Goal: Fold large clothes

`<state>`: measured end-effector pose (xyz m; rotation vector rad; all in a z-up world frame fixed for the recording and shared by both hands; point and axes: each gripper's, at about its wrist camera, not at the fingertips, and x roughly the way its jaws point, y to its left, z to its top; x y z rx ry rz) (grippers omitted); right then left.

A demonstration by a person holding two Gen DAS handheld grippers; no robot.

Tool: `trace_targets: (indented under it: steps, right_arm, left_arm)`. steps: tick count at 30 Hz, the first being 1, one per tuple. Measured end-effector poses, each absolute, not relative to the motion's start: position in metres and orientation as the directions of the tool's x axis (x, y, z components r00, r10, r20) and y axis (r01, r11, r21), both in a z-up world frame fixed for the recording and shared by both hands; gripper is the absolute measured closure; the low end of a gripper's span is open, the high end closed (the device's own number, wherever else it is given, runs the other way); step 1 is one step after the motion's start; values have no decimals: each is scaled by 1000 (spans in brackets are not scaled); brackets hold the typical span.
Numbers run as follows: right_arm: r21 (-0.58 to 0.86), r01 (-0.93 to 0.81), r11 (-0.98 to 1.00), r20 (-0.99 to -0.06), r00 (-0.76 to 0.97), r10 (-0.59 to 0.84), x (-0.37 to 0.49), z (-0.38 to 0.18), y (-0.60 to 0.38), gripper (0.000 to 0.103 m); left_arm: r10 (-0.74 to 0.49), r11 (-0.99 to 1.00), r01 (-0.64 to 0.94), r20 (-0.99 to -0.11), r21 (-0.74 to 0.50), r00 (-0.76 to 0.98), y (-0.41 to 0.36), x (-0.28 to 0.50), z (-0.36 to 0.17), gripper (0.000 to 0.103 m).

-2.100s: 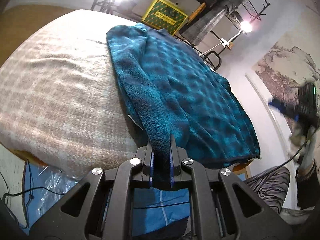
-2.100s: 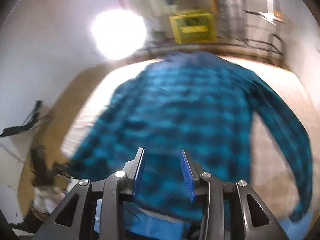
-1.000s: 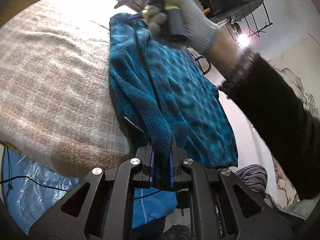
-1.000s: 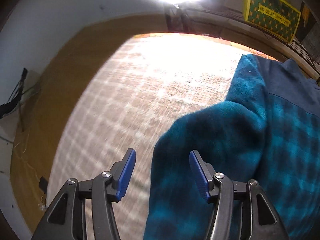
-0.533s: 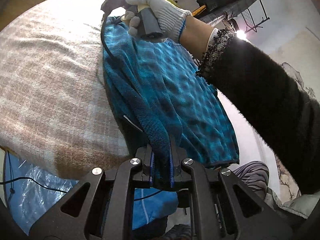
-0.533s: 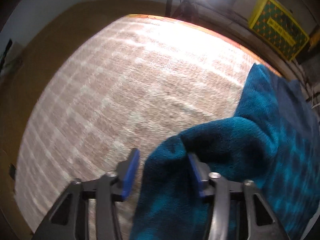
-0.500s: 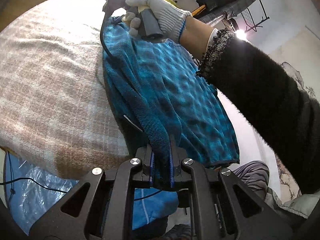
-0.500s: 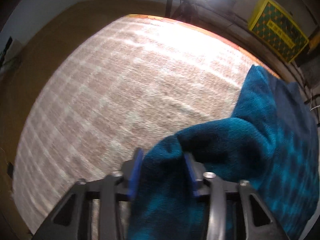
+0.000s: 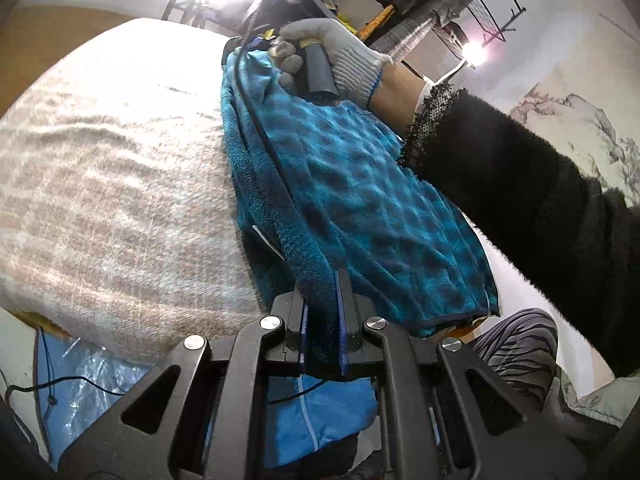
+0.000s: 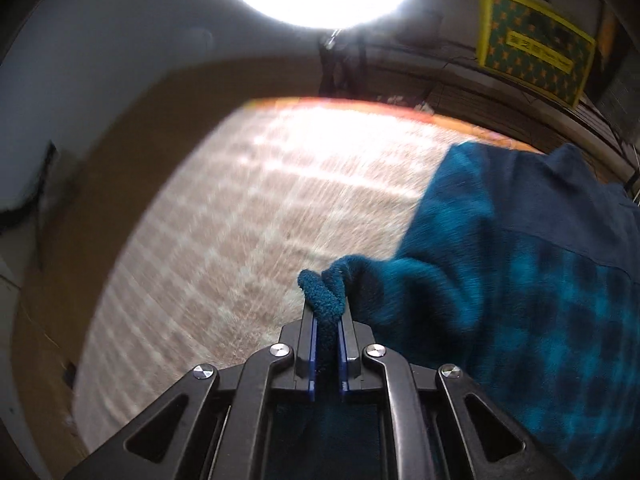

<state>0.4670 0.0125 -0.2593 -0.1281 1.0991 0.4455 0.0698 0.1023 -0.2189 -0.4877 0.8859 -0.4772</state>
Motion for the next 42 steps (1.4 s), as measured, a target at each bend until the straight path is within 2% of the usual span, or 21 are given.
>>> trace_targets:
  steps: [5,15,19,26,33,34,36,38,39,41,42]
  right_arm:
    - [222,-366,904,-829,418,373,467,-232,-42,98]
    - [264,-299,917,-780,494,385,458,-206,-141,98]
    - [281,-280,918,-765,512,390,454,-206,-177,98]
    - [305,-174,936,-795,495,351,460,-239,-233,98]
    - [296,-156,942,-824,457,334,465,-274,-239,97]
    - [298,-156,942,-824,457,336,465,-276,-239,95]
    - [317,-156,936,-819,453,353,463,-275,-243,85]
    - [317,-149,937,-817,458,350,458,-267,-249,69]
    - [313,-152,938,-813,468,347,454,-261,-253,67]
    - [298,-161,941,-803,491,339,443,-243,-262,66]
    - [293,-168,941,-796,502,337,435,-234,-267,66]
  left_arm:
    - [-569,811,248,-616,-529,545,77,69,-207,94]
    - [-571,821,373,-642,-433,512,11,68,-192,95]
    - [-563,821,408,-685,-399,462,-16,73,-199,95]
    - [-548,814,454,-740,-363,391,-54,86,-216,95]
    - [-514,818,476,-784,-324,349,-63,88,-232,94]
    - [-509,819,477,-789,-320,344,-62,88,-234,94]
    - [-508,819,476,-790,-320,342,-61,88,-234,94]
    - [-506,820,480,-789,-313,349,-61,85,-231,92]
    - [-514,815,484,-784,-318,349,-61,83,-230,90]
    - [-542,799,495,-767,-342,344,-60,76,-225,77]
    - [-562,786,505,-754,-358,340,-58,70,-221,74]
